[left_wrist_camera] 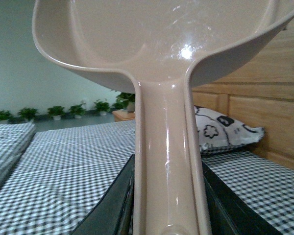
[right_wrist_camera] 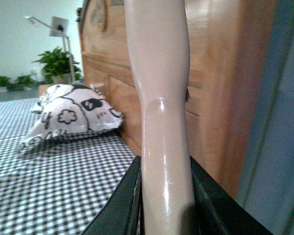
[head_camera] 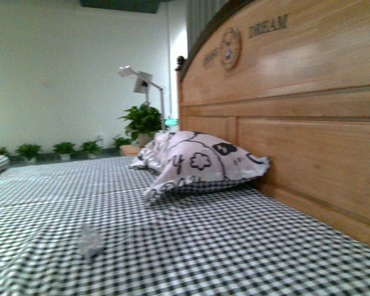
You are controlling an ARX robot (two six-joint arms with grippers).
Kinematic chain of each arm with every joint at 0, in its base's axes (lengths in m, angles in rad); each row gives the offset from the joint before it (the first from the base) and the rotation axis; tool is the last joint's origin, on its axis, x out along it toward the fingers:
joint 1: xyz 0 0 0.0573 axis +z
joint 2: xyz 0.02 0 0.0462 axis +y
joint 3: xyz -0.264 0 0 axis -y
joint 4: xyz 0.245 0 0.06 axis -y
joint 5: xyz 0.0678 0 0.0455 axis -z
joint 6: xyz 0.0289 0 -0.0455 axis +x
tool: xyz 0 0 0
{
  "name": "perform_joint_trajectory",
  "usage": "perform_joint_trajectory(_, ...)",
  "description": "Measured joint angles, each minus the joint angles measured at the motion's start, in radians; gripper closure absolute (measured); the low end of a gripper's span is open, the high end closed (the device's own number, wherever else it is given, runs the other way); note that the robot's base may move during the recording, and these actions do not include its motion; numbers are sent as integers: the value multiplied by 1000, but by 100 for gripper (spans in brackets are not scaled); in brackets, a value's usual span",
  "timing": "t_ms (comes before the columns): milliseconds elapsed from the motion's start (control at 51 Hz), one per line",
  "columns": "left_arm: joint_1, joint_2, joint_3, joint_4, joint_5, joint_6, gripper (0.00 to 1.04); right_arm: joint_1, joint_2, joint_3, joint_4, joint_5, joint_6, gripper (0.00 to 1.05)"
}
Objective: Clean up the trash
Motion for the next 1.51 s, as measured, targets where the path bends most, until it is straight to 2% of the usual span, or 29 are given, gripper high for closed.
perform_joint_trajectory(451, 2, -1, 0, -2, -6, -5, 77, 0, -4, 0, 0, -4, -1, 83)
perform_joint_trajectory(490, -12, 9, 27, -87, -62, -18, 77, 0, -4, 0, 0, -4, -1, 83)
perform_joint_trajectory(529, -18, 46, 98, -267, -134, -32, 77, 0, -3, 0, 0, -3, -1, 83)
perform_joint_trajectory(549, -12, 60, 117, -309, -142, -32, 77, 0, -3, 0, 0, -4, -1, 83)
perform_joint_trajectory(568, 18, 105, 167, -415, -152, -30, 77, 0, -2, 0, 0, -3, -1, 83)
perform_joint_trajectory(607, 85, 181, 216, -527, -119, -13, 77, 0, 0, 0, 0, 1, 0, 83)
perform_joint_trajectory(646, 135, 244, 229, -540, -70, 13, 77, -1, 0, 0, 0, 0, 0, 83)
perform_joint_trajectory(725, 212, 377, 251, -503, 35, 98, 77, 0, 0, 0, 0, -1, -1, 83)
perform_joint_trajectory(921, 306, 605, 340, -397, 161, 315, 77, 0, 0, 0, 0, 1, 0, 83)
perform_joint_trajectory(1117, 332, 801, 367, -409, 284, 550, 77, 0, 0, 0, 0, 0, -1, 83)
perform_joint_trajectory(1352, 335, 964, 420, -438, 380, 646, 77, 0, 0, 0, 0, 0, -1, 83)
perform_joint_trajectory(1508, 335, 1049, 450, -460, 402, 700, 77, 0, 0, 0, 0, 0, 0, 83)
